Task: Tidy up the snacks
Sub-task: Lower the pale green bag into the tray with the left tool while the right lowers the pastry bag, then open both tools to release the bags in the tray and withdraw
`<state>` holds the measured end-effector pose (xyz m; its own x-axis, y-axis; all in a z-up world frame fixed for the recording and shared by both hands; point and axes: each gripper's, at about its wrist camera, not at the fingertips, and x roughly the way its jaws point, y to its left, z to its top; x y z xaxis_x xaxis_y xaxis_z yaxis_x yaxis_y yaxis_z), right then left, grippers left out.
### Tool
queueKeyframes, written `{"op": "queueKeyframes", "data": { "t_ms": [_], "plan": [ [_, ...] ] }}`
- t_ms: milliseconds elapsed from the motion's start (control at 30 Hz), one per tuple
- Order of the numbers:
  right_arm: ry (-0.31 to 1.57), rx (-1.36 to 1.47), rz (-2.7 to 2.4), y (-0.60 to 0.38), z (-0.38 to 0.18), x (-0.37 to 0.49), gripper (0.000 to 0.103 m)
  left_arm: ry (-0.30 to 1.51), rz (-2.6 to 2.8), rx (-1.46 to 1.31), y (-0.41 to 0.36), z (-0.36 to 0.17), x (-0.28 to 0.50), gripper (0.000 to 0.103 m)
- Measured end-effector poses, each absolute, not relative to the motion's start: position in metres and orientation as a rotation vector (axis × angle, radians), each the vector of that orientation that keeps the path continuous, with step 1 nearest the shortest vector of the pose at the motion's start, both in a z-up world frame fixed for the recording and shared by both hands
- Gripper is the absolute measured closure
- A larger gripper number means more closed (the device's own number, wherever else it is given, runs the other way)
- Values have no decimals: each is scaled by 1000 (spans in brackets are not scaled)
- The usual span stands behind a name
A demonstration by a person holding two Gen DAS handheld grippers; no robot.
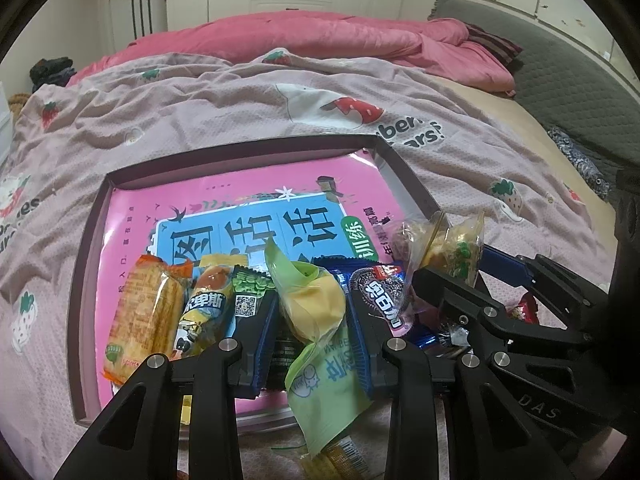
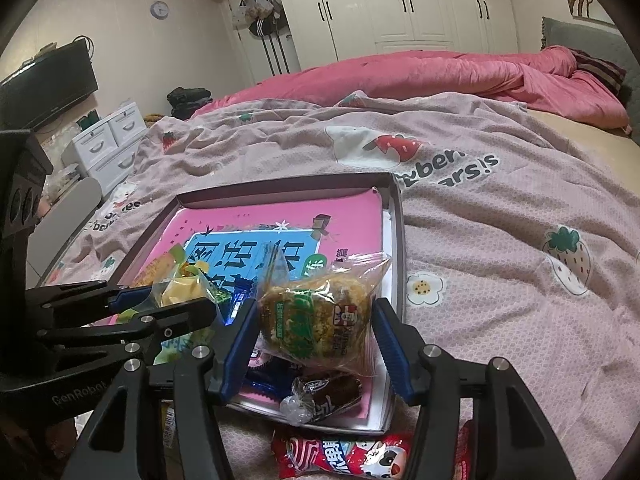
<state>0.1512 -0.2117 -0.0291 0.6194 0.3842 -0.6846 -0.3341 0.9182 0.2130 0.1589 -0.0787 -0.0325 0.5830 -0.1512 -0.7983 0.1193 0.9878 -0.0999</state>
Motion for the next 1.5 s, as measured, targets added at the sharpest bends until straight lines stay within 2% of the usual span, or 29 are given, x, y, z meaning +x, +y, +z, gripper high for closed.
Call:
{"op": "queueKeyframes", "data": {
  "t_ms": [1300,1500],
  "plan": [
    [730,103,370,-232,-11,144,38,956,-131,-33,-77,-32,159,65],
    [699,112,364,-236,-4,140,36,959,-124,-37,-75,-30,158,58]
  ]
}}
